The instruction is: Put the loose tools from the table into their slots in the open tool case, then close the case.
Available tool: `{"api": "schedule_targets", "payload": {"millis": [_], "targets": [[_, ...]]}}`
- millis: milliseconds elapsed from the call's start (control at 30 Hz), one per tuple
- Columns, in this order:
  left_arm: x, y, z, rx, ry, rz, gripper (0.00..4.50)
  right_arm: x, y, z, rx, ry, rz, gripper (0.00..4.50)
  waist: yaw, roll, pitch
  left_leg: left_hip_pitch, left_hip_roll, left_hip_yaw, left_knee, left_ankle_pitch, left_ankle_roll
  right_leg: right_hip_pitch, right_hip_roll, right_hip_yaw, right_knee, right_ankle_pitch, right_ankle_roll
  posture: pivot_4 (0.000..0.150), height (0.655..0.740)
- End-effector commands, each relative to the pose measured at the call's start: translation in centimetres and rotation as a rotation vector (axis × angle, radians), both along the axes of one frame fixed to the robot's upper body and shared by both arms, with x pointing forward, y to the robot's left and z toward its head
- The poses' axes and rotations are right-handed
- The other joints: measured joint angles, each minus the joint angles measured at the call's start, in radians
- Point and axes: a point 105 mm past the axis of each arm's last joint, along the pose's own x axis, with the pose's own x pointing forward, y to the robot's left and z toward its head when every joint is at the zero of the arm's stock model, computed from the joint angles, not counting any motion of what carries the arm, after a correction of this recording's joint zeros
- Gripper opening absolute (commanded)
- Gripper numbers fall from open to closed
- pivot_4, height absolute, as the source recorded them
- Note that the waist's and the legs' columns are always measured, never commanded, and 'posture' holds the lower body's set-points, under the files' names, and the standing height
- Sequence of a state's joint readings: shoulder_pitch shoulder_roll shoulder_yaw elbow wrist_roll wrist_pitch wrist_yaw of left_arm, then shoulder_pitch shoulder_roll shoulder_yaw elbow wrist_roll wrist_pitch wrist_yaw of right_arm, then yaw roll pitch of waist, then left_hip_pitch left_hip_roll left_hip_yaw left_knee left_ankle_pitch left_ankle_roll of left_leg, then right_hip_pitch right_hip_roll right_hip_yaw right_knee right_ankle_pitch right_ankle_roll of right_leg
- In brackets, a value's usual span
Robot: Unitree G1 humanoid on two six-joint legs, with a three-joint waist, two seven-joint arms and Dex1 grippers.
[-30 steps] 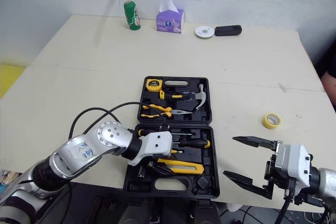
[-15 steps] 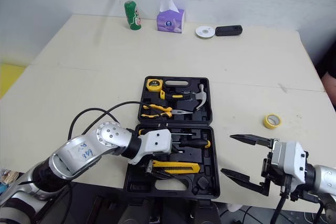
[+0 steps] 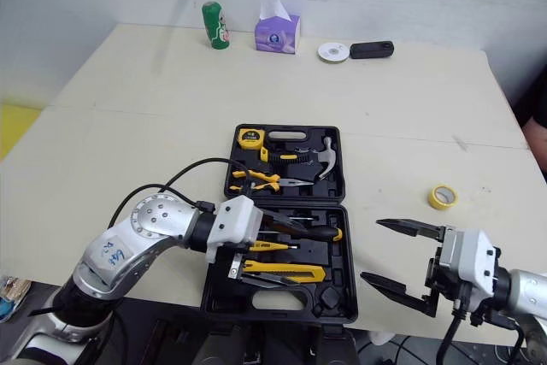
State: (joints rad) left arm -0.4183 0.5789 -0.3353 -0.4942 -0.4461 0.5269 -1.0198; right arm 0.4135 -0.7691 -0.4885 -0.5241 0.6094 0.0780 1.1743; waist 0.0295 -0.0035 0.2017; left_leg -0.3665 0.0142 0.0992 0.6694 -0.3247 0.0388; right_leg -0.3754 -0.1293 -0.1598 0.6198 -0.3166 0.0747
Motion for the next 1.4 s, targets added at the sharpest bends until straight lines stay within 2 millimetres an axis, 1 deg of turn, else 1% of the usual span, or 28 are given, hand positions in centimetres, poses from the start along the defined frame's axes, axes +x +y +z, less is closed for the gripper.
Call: {"api": "schedule_targets", "payload": {"millis": [33, 67, 100, 167, 200, 233, 267, 467, 500, 567, 867, 933, 1000, 1067, 1133, 1200, 1300, 1400], "targets": [[-0.2, -0.2, 1.0, -0.081, -0.025, -0.051, 2.85, 0.1, -0.8, 0.4, -0.011, -0.047, -0.041, 4.5, 0.0, 0.0, 0.0, 0.0, 0.0, 0.0, 0.0, 0.0, 0.0, 0.0, 0.0, 0.0, 0.0, 0.0, 0.0, 0.15, 0.74], [-0.2, -0.3, 0.9, -0.082, -0.033, -0.066, 2.36, 0.2, -0.9, 0.3, -0.012, -0.049, -0.044, 4.5, 0.0, 0.0, 0.0, 0.0, 0.0, 0.0, 0.001, 0.0, 0.0, 0.0, 0.0, 0.0, 0.0, 0.0, 0.0, 0.15, 0.74], [0.0, -0.3, 0.7, -0.081, -0.033, -0.061, 2.0, 0.2, -0.9, 0.2, -0.013, -0.05, -0.047, 4.5, 0.0, 0.0, 0.0, 0.0, 0.0, 0.0, 0.001, 0.0, 0.0, 0.0, 0.0, 0.0, 0.0, 0.0, 0.0, 0.15, 0.74], [0.4, -0.4, 0.4, -0.081, -0.056, -0.064, 1.0, 0.3, -0.9, 0.2, -0.015, -0.055, -0.05, 4.5, -0.001, 0.0, 0.0, 0.0, 0.0, 0.0, 0.0, 0.0, 0.0, 0.0, 0.0, 0.0, 0.0, 0.0, 0.0, 0.15, 0.74], [0.4, -0.4, 0.3, -0.088, -0.06, -0.069, 0.66, 0.3, -0.9, 0.2, -0.015, -0.058, -0.053, 4.5, -0.001, 0.0, 0.0, 0.0, 0.0, 0.0, 0.0, 0.0, 0.0, 0.0, 0.0, 0.0, 0.0, 0.0, 0.0, 0.15, 0.74], [0.5, -0.5, 0.2, -0.092, -0.063, -0.073, 0.17, 0.3, -0.9, 0.2, -0.015, -0.06, -0.054, 4.5, -0.002, 0.0, 0.0, 0.0, 0.0, 0.0, 0.0, 0.0, 0.0, 0.0, 0.0, 0.0, 0.0, 0.0, 0.0, 0.15, 0.74], [0.4, -0.5, -0.3, -0.082, -0.065, -0.079, 0.07, 0.4, -0.9, 0.2, -0.016, -0.061, -0.055, 4.5, -0.002, 0.0, 0.0, 0.0, 0.0, 0.0, 0.0, 0.0, 0.0, 0.0, 0.0, 0.0, 0.0, 0.0, 0.0, 0.15, 0.74], [0.4, -0.3, -2.9, 0.014, -0.084, -0.105, 0.07, 0.5, -0.9, 0.2, -0.019, -0.068, -0.06, 4.5, -0.001, 0.0, 0.0, 0.0, 0.0, 0.0, 0.0, 0.0, 0.0, 0.0, 0.0, 0.0, 0.0, 0.0, 0.0, 0.15, 0.74], [0.4, -0.2, -3.6, 0.046, -0.073, -0.107, 0.07, 0.5, -0.9, 0.1, -0.02, -0.067, -0.061, 4.5, -0.002, 0.0, 0.0, 0.0, 0.0, 0.0, 0.0, 0.0, 0.0, 0.0, 0.0, 0.0, 0.0, 0.0, 0.0, 0.15, 0.74], [0.5, -0.1, -4.5, 0.068, -0.05, -0.094, 0.07, 0.4, -0.9, 0.1, -0.021, -0.066, -0.063, 4.5, -0.002, 0.0, 0.0, 0.0, 0.0, 0.0, 0.0, 0.0, 0.0, 0.0, 0.0, 0.0, 0.0, 0.0, 0.0, 0.15, 0.74], [0.5, 0.5, -6.9, 0.168, 0.013, -0.066, 0.07, 0.3, -0.8, 0.2, -0.022, -0.07, -0.068, 4.5, -0.002, 0.001, 0.0, 0.0, 0.0, 0.0, 0.0, 0.0, 0.0, 0.0, 0.0, 0.0, 0.0, 0.0, 0.0, 0.15, 0.74], [0.4, 0.9, -7.7, 0.217, 0.044, -0.059, 0.07, 0.3, -0.8, 0.2, -0.022, -0.072, -0.068, 4.5, -0.002, 0.001, -0.001, 0.0, 0.0, 0.0, 0.0, 0.0, 0.0, 0.0, 0.0, 0.0, 0.0, 0.0, 0.0, 0.15, 0.74], [0.7, 1.5, -9.0, 0.298, 0.067, -0.022, 0.07, 0.3, -0.7, 0.1, -0.021, -0.073, -0.068, 4.5, -0.003, 0.001, -0.001, 0.001, 0.0, 0.0, 0.0, 0.0, 0.0, 0.0, 0.0, 0.0, 0.001, 0.0, 0.0, 0.15, 0.74], [1.3, 1.8, -9.8, 0.337, 0.121, 0.055, 0.07, 0.4, -0.7, 0.1, -0.018, -0.074, -0.069, 4.5, -0.003, 0.002, -0.002, 0.002, 0.0, 0.0, -0.001, 0.0, 0.0, 0.001, 0.0, 0.0, 0.0, 0.0, 0.0, 0.15, 0.74], [1.4, 2.1, -10.5, 0.365, 0.169, 0.094, 0.07, 0.5, -0.7, 0.0, -0.016, -0.075, -0.069, 4.5, -0.003, 0.003, -0.004, 0.003, 0.0, 0.0, -0.001, 0.0, 0.0, 0.002, 0.0, 0.0, 0.0, 0.0, 0.0, 0.15, 0.74], [1.1, 2.6, -11.4, 0.405, 0.179, 0.094, 0.07, 0.5, -0.6, 0.0, -0.013, -0.078, -0.07, 4.5, -0.002, 0.003, -0.005, 0.006, 0.0, 0.0, -0.002, 0.0, 0.0, 0.005, -0.001, 0.001, 0.0, 0.0, 0.0, 0.15, 0.74], [0.6, 2.6, -11.5, 0.398, 0.186, 0.077, 0.07, 0.7, -0.7, -0.1, -0.013, -0.085, -0.074, 4.5, -0.004, 0.006, -0.008, 0.015, 0.001, 0.0, -0.004, -0.004, 0.001, 0.014, -0.001, 0.001, -0.004, 0.0, 0.0, 0.15, 0.74], [0.6, 2.1, -11.0, 0.362, 0.173, 0.068, 0.07, 0.8, -0.8, -0.1, -0.014, -0.089, -0.076, 4.5, -0.003, 0.008, -0.011, 0.016, 0.001, 0.0, -0.005, -0.007, 0.003, 0.015, -0.001, 0.001, -0.005, -0.001, 0.0, 0.15, 0.74]]}}
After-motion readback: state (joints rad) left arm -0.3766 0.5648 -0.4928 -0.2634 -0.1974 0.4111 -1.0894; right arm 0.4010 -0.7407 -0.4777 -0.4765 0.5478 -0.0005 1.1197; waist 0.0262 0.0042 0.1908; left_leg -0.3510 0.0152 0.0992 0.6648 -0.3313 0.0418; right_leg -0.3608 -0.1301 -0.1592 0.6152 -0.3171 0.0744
